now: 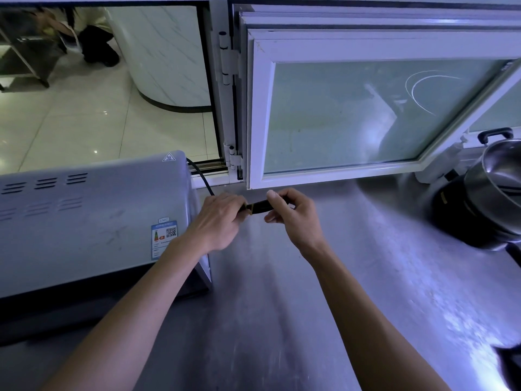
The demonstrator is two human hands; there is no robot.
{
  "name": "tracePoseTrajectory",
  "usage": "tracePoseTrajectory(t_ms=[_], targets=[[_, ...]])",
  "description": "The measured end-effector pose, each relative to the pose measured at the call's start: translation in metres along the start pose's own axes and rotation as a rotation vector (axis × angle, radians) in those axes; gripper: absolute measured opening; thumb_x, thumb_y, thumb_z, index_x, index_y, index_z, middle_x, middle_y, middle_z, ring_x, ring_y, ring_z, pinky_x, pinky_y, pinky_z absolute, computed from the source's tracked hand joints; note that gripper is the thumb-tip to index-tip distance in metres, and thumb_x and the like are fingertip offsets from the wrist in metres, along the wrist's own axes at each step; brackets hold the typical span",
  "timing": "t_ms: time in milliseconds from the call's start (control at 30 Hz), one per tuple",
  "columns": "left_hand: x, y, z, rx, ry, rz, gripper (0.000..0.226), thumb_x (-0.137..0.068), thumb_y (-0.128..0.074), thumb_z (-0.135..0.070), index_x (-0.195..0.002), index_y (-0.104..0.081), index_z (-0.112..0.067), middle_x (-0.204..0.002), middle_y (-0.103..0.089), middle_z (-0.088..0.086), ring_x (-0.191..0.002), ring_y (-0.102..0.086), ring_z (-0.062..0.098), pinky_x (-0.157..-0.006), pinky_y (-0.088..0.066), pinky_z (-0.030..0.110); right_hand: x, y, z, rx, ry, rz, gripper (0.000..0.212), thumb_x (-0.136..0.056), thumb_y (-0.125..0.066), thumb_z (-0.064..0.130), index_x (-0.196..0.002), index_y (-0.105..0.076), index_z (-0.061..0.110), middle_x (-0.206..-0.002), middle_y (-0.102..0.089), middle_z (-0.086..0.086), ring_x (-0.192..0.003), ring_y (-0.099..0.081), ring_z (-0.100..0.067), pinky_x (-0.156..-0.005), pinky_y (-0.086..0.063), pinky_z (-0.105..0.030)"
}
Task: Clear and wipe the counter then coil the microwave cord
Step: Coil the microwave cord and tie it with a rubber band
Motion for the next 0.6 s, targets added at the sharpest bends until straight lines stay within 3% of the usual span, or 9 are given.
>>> tracePoseTrajectory(t_ms=[167, 333, 600], targets=[[0.002, 0.008, -0.004, 0.073, 0.031, 0.000, 0.031, -0.100, -0.045, -0.031, -0.071, -0.033, -0.032, -0.069, -0.044, -0.013, -0.071, -0.039, 0.011, -0.069, -0.023, 0.035, -0.004, -0.007, 0.005, 0.027, 0.030, -0.066, 0.040, -0.091, -0.069, 0.045, -0.083, -0.065, 0.006, -0.076, -0.071, -0.012, -0.060, -0.068, -0.028, -0.067, -0.059, -0.042], [0.004, 0.009, -0.006, 0.090, 0.045, -0.022, 0.040, -0.100, -0.037, -0.056, -0.071, -0.037, -0.028, -0.067, -0.045, -0.010, -0.070, -0.042, 0.004, -0.065, -0.028, 0.032, -0.007, -0.011, 0.009, 0.052, 0.038, -0.068, 0.042, -0.091, -0.068, 0.048, -0.084, -0.065, 0.007, -0.078, -0.073, -0.009, -0.059, -0.068, -0.027, -0.066, -0.058, -0.041], [0.006, 0.011, -0.009, 0.011, 0.016, -0.073, 0.031, -0.102, -0.032, -0.039, -0.072, -0.029, -0.032, -0.066, -0.039, -0.011, -0.066, -0.038, 0.012, -0.067, -0.024, 0.035, -0.004, -0.013, 0.009, 0.050, 0.042, -0.108, 0.044, -0.090, -0.068, 0.052, -0.084, -0.067, 0.008, -0.077, -0.072, -0.013, -0.057, -0.068, -0.027, -0.062, -0.056, -0.034]])
Point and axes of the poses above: each hand's wrist, its own x-axis away from the middle knuckle, its own y-axis out of the back of the hand, z = x × y, the point moved 2 cm from there along -x, towards the middle knuckle
